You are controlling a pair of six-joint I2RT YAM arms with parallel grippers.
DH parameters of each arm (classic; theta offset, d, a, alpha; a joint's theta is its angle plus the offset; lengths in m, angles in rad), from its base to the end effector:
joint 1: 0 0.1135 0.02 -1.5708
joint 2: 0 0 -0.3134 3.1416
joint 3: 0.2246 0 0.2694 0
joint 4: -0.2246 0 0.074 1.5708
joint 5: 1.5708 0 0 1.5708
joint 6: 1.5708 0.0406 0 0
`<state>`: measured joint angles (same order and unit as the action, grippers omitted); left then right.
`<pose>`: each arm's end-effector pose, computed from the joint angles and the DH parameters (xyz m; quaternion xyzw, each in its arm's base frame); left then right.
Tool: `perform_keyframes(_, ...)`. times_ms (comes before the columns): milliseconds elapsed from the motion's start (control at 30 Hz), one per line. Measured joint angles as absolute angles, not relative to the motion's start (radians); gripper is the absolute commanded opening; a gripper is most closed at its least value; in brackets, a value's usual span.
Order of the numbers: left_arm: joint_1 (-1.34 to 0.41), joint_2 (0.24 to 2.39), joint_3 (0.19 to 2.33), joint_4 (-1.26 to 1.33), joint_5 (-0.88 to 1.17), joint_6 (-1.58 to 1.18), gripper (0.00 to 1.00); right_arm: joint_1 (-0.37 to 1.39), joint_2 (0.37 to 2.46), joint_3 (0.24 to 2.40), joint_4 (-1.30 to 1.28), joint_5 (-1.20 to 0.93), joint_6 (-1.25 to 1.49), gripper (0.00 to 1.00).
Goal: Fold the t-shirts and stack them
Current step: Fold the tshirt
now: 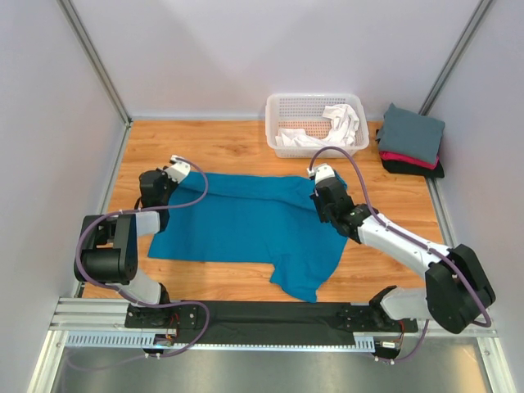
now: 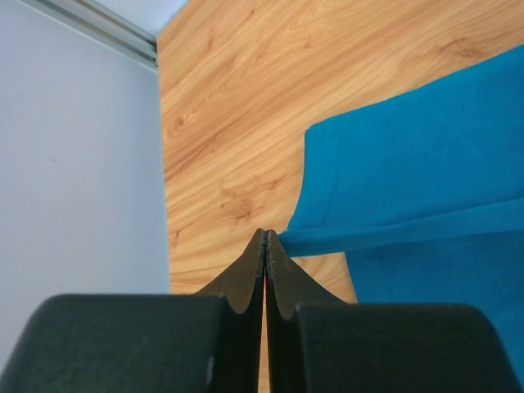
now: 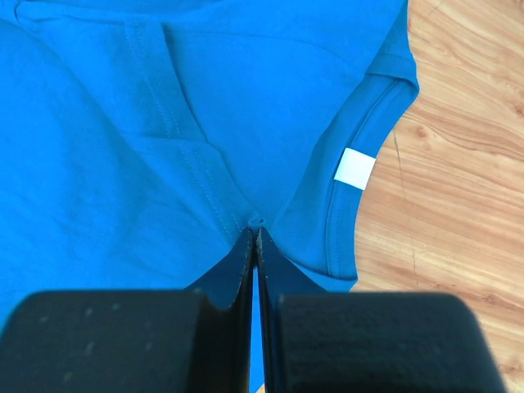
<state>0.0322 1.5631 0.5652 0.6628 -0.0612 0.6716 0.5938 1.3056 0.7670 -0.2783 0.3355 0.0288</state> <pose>0.3183 0.0127 0.2011 0.2392 0.7790 0.2230 0.5349 0.2321 0.1405 0.2508 -0.1965 0.8975 -0.0366 0.3930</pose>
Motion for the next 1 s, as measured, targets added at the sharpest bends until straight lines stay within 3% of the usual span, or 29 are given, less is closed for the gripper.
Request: perform_keyframes(1000, 0.032, 1.504, 0.5, 0.619, -0.053, 0.661, 0.0, 0.615, 1.306, 0.739, -0.363, 0.284, 0.14, 0.01)
